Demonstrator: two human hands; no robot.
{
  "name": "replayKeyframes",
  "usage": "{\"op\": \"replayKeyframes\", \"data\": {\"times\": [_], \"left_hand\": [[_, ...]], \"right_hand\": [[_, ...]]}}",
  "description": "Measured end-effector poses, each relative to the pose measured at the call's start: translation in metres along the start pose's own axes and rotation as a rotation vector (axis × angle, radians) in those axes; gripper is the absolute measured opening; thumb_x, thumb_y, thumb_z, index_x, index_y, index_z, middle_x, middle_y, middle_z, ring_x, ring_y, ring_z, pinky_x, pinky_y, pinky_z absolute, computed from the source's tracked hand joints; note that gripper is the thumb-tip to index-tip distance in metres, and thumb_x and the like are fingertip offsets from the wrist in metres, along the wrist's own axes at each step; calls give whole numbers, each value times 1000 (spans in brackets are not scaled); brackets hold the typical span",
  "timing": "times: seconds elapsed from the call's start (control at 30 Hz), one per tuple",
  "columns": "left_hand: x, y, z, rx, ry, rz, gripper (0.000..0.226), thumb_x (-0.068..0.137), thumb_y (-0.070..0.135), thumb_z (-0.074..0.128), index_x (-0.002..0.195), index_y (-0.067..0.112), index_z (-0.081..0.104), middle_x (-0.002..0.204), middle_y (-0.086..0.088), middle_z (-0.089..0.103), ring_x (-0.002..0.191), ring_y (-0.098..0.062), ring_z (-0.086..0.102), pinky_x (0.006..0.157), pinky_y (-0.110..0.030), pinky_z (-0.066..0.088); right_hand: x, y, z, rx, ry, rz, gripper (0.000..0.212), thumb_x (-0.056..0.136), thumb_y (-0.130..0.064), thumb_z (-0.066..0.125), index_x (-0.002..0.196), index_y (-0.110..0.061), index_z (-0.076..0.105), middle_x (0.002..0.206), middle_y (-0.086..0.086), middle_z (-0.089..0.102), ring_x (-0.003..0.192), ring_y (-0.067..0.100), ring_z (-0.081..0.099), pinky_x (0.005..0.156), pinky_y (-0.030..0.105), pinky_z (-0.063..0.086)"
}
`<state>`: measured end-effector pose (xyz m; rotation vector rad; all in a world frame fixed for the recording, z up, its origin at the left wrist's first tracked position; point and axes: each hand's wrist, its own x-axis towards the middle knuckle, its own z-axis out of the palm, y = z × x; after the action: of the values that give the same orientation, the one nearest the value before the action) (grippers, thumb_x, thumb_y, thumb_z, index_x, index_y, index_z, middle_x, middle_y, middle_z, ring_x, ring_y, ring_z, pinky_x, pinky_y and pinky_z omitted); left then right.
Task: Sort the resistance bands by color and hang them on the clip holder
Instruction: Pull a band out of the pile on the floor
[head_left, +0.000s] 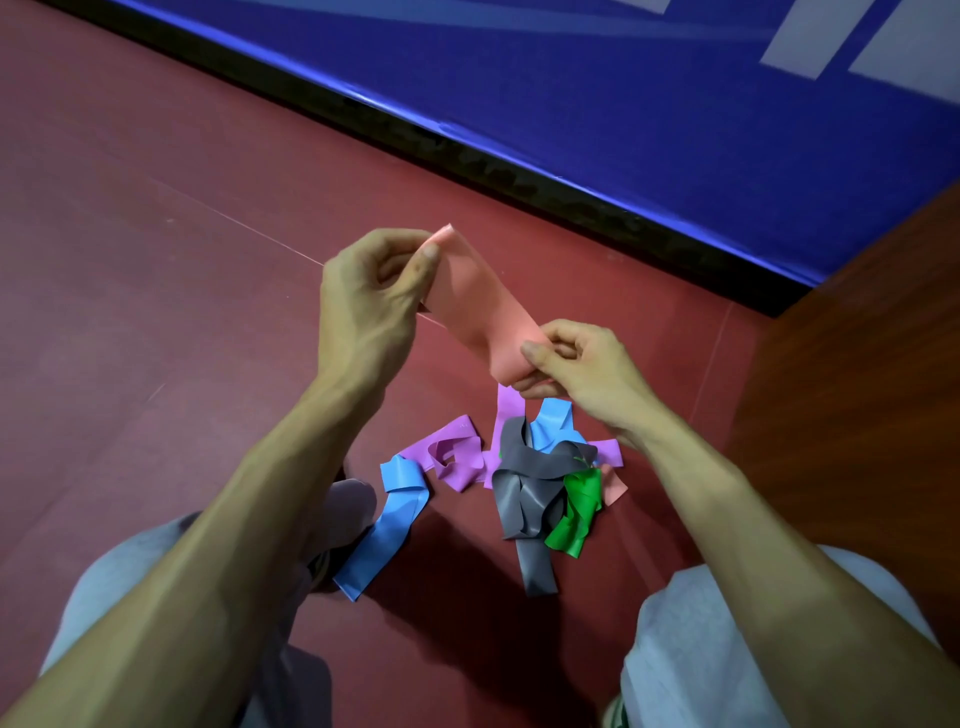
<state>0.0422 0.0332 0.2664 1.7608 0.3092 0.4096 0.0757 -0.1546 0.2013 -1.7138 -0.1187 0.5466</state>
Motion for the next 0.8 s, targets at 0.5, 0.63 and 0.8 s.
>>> {"op": "replayKeyframes", "data": {"times": [0.5, 0.63, 0.8], "left_hand": [[3, -4, -1, 36, 72, 45, 8, 90, 20, 64, 93, 16, 71, 77, 2, 70, 67, -5, 64, 62, -30, 57], [2, -5, -1, 43, 64, 65, 7, 89, 24, 66, 90, 20, 71, 76, 3, 70, 66, -4, 63, 61, -29, 54], [0, -3, 0, 125, 60, 138, 10, 89, 24, 66, 92, 17, 72, 72, 6, 68, 62, -6, 63, 61, -32, 55]], "right_hand": [[-1, 1, 4, -130, -53, -80, 5, 86, -8, 68, 85, -14, 66, 82, 15, 72, 68, 20, 67, 68, 30, 57], [0, 3, 3, -193, -25, -81, 17, 88, -5, 64, 78, -19, 66, 69, 10, 69, 62, 14, 66, 67, 31, 57], [1, 6, 0, -339, 19, -100, 26, 90, -3, 58, 71, -20, 63, 59, -3, 67, 57, 7, 65, 69, 29, 57]]}}
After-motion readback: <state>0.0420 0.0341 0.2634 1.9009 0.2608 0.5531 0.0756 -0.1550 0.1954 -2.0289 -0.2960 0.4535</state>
